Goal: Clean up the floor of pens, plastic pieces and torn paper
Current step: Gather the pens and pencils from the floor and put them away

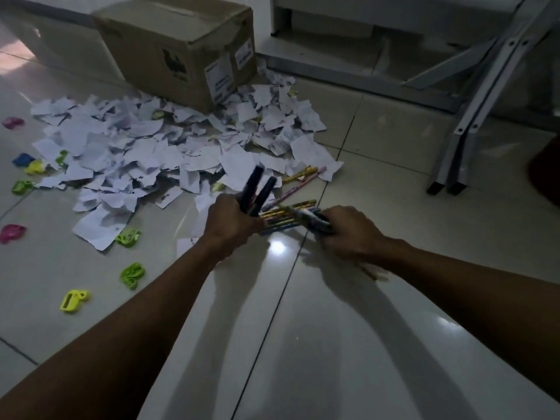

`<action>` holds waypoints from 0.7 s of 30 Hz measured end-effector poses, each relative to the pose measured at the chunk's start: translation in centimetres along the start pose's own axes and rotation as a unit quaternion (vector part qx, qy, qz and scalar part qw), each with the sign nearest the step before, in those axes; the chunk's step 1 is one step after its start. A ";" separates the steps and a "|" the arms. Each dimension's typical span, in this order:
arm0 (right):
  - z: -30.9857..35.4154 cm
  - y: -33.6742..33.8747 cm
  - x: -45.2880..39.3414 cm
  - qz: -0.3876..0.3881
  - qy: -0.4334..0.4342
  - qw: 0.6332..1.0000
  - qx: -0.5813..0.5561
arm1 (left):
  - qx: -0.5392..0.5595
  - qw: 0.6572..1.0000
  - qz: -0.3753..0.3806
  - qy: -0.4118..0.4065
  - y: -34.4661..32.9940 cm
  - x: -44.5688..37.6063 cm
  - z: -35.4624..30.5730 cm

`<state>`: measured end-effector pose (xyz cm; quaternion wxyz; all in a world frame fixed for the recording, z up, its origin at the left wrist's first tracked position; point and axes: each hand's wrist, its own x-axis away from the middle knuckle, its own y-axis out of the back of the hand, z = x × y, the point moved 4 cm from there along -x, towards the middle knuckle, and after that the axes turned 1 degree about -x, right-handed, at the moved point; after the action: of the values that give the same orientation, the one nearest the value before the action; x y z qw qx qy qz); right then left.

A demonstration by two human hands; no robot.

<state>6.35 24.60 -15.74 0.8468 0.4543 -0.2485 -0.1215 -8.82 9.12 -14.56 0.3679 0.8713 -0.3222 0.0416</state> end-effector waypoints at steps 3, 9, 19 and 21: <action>-2.0 1.3 0.7 -0.060 -0.154 0.955 -0.247 | -0.202 0.974 -0.002 -0.106 -1.6 -0.1 -1.6; -4.9 1.6 2.3 -0.028 -0.286 0.738 -0.611 | -0.282 0.944 0.047 -0.162 -4.6 -0.2 -4.0; -6.7 0.2 3.8 0.009 -0.330 0.662 -0.673 | -0.303 0.932 0.057 -0.188 -6.5 -0.6 -4.3; -6.9 0.1 3.8 0.005 -0.325 0.659 -0.678 | -0.301 0.933 0.062 -0.189 -6.6 -0.7 -4.2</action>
<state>13.19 27.91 -17.64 0.7858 -0.3162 -0.3591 -0.3919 -4.83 15.74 -15.79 0.5415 0.6901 -0.4365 -0.2001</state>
